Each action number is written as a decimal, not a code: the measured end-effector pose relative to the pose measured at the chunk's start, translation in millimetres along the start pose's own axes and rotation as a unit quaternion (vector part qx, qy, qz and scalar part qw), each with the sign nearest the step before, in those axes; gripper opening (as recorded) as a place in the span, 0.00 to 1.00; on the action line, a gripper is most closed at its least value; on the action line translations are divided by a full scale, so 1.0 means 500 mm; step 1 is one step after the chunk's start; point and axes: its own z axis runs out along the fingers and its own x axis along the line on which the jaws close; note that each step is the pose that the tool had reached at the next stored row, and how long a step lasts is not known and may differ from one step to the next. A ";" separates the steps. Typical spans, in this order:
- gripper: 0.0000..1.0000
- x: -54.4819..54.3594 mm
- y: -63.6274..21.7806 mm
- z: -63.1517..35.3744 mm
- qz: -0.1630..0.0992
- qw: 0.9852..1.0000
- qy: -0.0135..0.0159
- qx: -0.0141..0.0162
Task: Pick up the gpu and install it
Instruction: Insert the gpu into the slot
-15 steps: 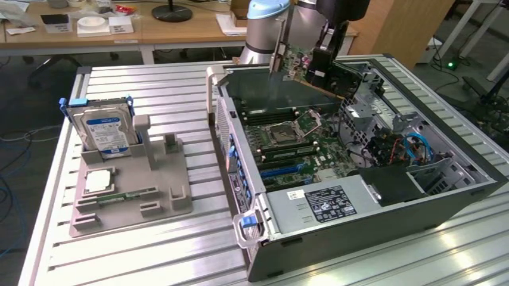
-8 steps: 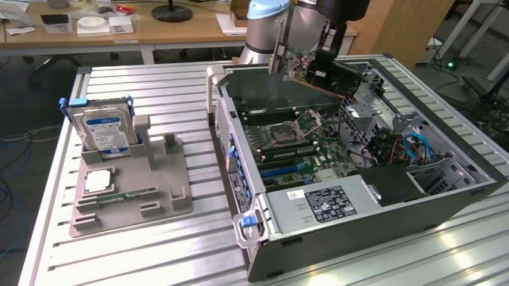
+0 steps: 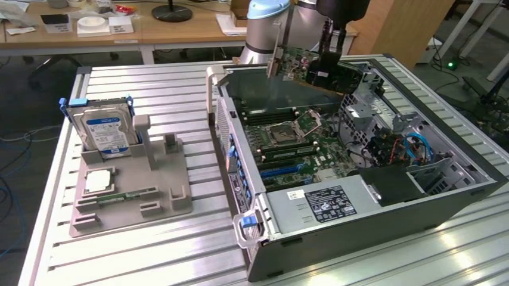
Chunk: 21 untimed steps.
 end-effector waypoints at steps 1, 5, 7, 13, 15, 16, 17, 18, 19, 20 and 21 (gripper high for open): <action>0.28 0.000 0.000 0.000 -0.009 1.000 0.000 0.000; 0.28 0.000 0.000 0.000 -0.042 0.999 -0.002 0.000; 0.28 0.000 0.000 0.000 -0.058 0.998 -0.003 0.000; 0.28 0.000 0.000 0.000 -0.105 0.994 -0.004 -0.001; 0.28 0.000 0.000 0.000 -0.121 0.993 -0.005 -0.001; 0.28 0.000 0.000 0.000 -0.129 0.992 -0.005 -0.001; 0.28 0.000 0.000 0.000 -0.136 0.991 -0.006 -0.001; 0.28 0.000 0.000 0.000 -0.144 0.990 -0.006 -0.001; 0.28 0.000 0.000 0.000 -0.151 0.989 -0.006 -0.002; 0.28 0.000 0.000 0.000 -0.158 0.987 -0.007 -0.002; 0.28 0.000 0.000 0.000 -0.165 0.986 -0.007 -0.002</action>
